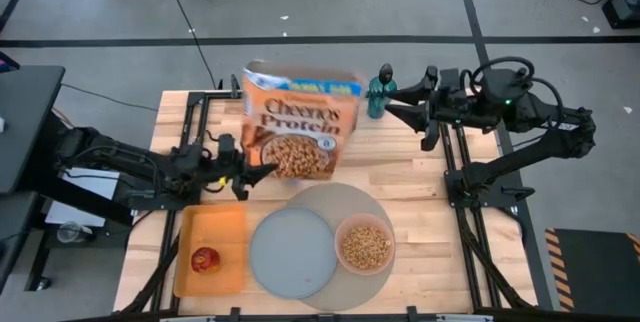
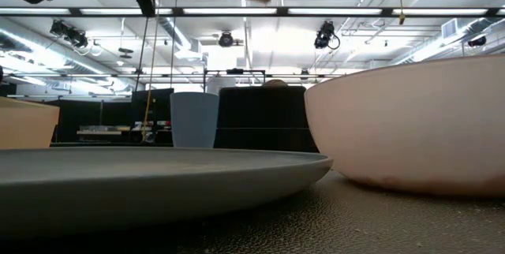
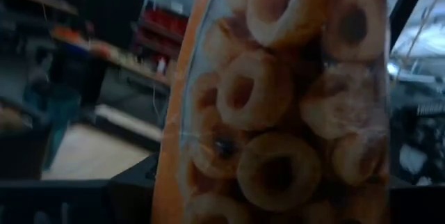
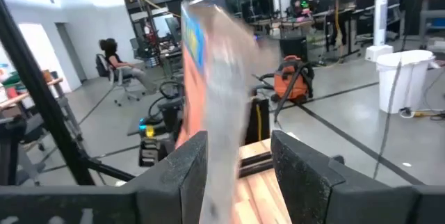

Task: Arrange a breakfast setting
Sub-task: Pour the cereal into the light pink bowl

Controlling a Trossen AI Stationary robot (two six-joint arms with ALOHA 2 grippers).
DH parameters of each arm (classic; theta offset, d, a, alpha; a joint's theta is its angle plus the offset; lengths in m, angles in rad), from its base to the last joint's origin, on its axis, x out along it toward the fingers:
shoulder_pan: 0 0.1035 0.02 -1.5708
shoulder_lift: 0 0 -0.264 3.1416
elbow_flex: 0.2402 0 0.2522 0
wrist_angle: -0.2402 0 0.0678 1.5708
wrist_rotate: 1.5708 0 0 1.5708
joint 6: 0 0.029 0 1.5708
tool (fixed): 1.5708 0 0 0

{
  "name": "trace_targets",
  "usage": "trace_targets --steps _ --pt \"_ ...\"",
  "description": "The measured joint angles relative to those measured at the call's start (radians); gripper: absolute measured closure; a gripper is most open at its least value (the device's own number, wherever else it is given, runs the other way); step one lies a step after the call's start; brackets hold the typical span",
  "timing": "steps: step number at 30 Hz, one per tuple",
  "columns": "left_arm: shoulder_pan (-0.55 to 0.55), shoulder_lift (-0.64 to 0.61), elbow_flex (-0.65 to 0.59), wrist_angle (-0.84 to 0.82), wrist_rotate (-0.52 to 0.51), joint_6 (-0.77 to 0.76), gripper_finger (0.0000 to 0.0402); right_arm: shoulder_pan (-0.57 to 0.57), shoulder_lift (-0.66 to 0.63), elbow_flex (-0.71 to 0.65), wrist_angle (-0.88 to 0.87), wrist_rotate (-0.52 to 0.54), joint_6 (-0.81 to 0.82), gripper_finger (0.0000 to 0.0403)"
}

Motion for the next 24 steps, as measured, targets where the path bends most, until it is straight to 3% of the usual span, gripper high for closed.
trace_targets --steps 10,17,24 --pt "0.051 0.000 0.000 0.268 -0.090 0.108 0.0191 -0.018 0.038 0.000 0.001 -0.002 0.000 0.0237" --pt "0.071 0.010 0.000 0.240 -0.049 0.096 0.0191 -0.030 0.127 -0.001 0.094 -0.011 -0.004 0.0225" --pt "0.070 0.015 0.000 0.266 -0.047 0.081 0.0191 -0.105 0.202 -0.002 0.161 -0.068 -0.028 0.0175"
